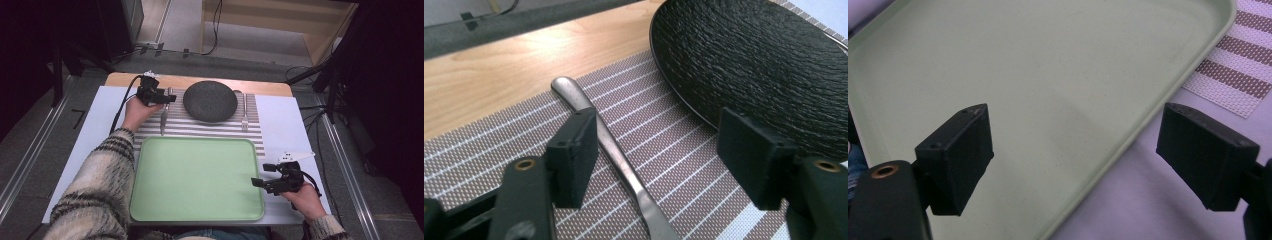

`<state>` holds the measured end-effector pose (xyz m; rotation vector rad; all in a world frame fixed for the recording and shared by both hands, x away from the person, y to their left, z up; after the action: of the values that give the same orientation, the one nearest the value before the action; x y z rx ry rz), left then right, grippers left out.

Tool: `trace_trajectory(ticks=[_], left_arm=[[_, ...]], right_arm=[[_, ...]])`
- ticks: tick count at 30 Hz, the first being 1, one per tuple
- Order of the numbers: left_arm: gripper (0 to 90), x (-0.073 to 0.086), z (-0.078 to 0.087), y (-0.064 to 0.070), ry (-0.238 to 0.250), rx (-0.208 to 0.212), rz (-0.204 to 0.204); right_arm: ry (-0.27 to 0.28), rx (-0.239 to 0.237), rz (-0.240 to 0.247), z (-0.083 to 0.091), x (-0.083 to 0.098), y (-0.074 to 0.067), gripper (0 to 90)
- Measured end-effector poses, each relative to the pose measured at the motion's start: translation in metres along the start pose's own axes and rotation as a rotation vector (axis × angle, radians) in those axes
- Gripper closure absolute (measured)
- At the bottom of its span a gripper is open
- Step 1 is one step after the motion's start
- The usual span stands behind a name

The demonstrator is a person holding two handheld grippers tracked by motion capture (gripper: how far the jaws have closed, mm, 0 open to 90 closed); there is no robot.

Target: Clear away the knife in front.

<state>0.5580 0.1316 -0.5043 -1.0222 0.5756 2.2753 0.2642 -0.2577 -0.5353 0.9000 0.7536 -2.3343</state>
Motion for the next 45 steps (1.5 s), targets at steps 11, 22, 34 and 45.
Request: trace_trajectory(ticks=[11,22,34,45], left_arm=[[41.4,0.011,-0.009,-0.004,-0.117,-0.054,0.043],[53.2,0.016,-0.013,-0.005,-0.196,-0.088,0.112],[71.0,0.019,-0.019,0.005,-0.185,-0.183,0.105],[80.6,0.025,-0.02,0.013,-0.132,-0.287,0.128]], right_arm=[[-0.003,0.001,0.002,0.0,0.0,0.0,12.8],[-0.006,0.004,0.001,-0.001,0.0,0.0,12.8],[-0.01,0.01,0.009,-0.001,0.0,0.0,12.8],[-0.023,0.013,0.017,-0.002,0.001,-0.001,12.8]])
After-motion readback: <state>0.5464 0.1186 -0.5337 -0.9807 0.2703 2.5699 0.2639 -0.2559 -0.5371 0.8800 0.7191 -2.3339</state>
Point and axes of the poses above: each handheld gripper's, and its own axes: z roughly backward along the jaws, x roughly out of its underside, y roughly to its right, the point moved 4 cm from there along -z, roughly forward along the jaws, and after that the axes turned 2 degrees about y, right-handed, at the moved point
